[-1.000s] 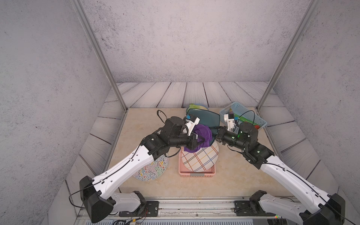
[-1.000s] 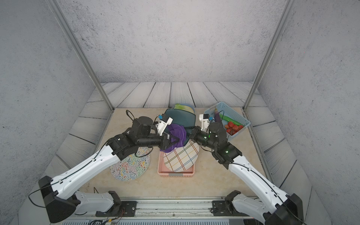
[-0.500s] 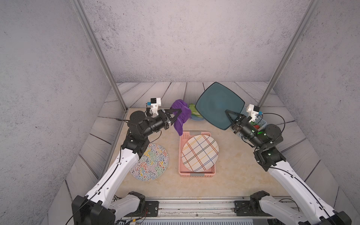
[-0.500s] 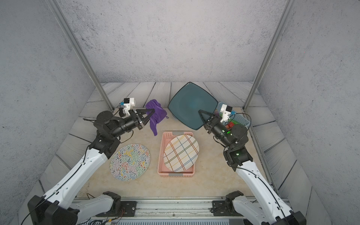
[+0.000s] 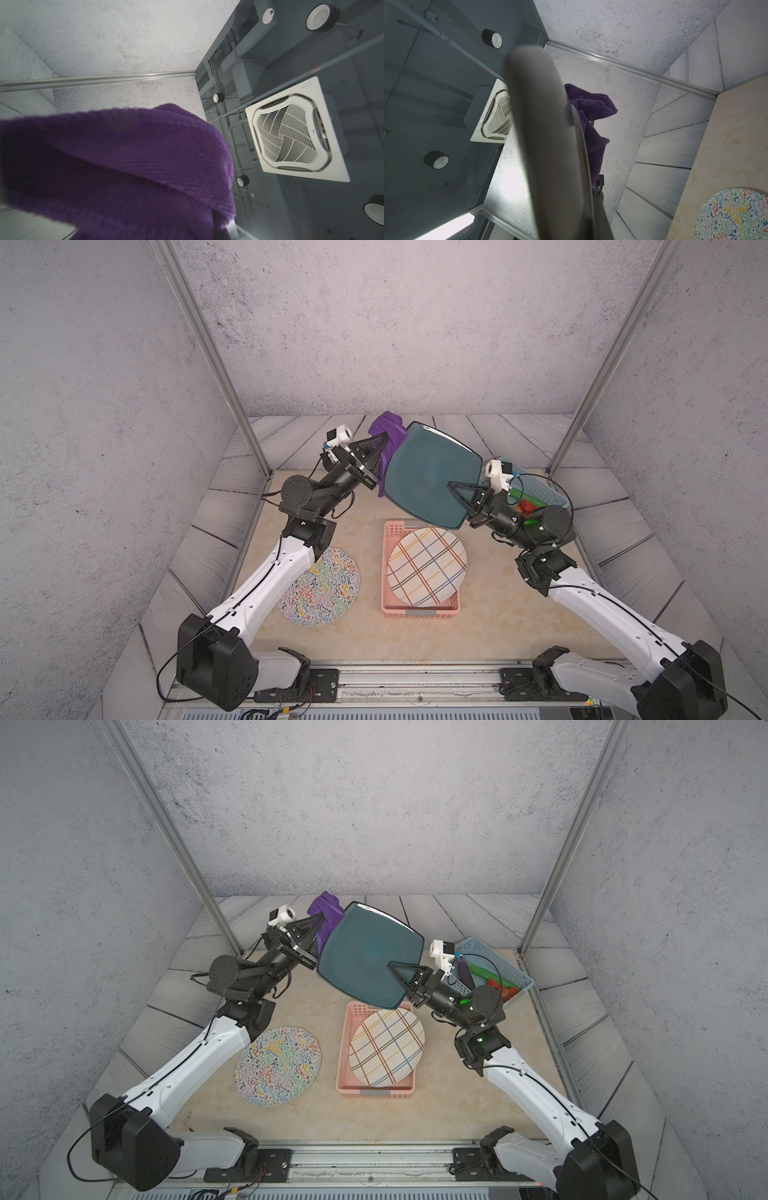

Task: Wipe the wet plate dry
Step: Wipe the plate with towel.

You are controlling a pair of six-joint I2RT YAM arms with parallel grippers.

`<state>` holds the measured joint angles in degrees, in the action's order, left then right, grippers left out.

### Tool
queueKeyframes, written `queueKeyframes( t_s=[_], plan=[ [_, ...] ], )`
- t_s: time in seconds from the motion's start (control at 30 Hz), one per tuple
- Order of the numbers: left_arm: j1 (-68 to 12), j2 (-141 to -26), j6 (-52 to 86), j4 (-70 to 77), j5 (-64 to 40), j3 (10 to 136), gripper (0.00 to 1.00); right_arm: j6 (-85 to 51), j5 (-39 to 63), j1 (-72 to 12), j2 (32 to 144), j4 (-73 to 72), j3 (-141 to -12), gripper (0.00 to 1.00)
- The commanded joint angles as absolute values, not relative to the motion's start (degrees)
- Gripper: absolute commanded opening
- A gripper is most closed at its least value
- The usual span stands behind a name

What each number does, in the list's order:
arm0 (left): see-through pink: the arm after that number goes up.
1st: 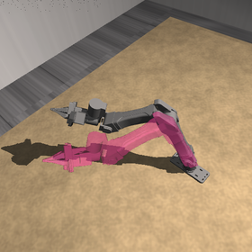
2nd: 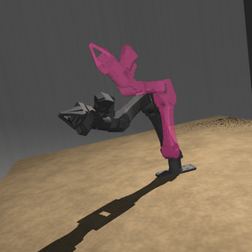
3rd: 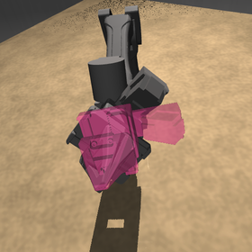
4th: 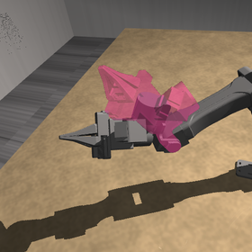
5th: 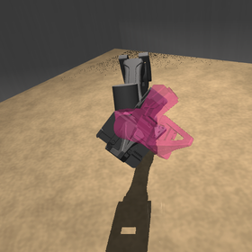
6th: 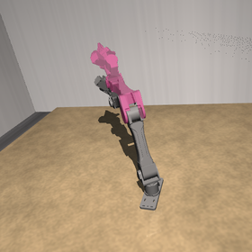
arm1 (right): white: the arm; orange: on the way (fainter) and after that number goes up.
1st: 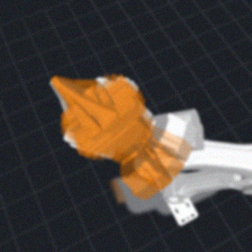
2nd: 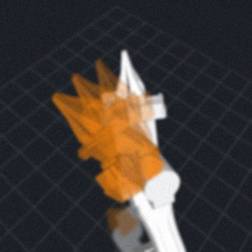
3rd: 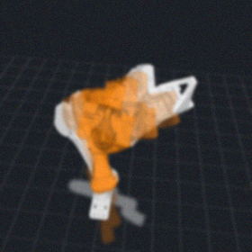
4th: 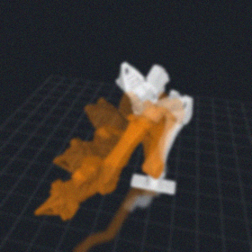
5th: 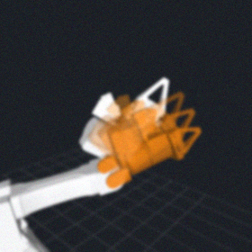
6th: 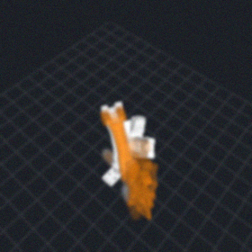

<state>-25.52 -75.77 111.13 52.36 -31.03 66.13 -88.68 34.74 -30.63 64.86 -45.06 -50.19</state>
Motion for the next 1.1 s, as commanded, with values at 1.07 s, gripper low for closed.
queueKeyframes(
  t_s=[1.07],
  plan=[
    [-41.1, -75.4, 109.7, 63.2, -24.8, 62.5, 0.00, -91.0, 25.7, -24.8, 72.1, -54.5, -62.6, 0.00]
  ],
)
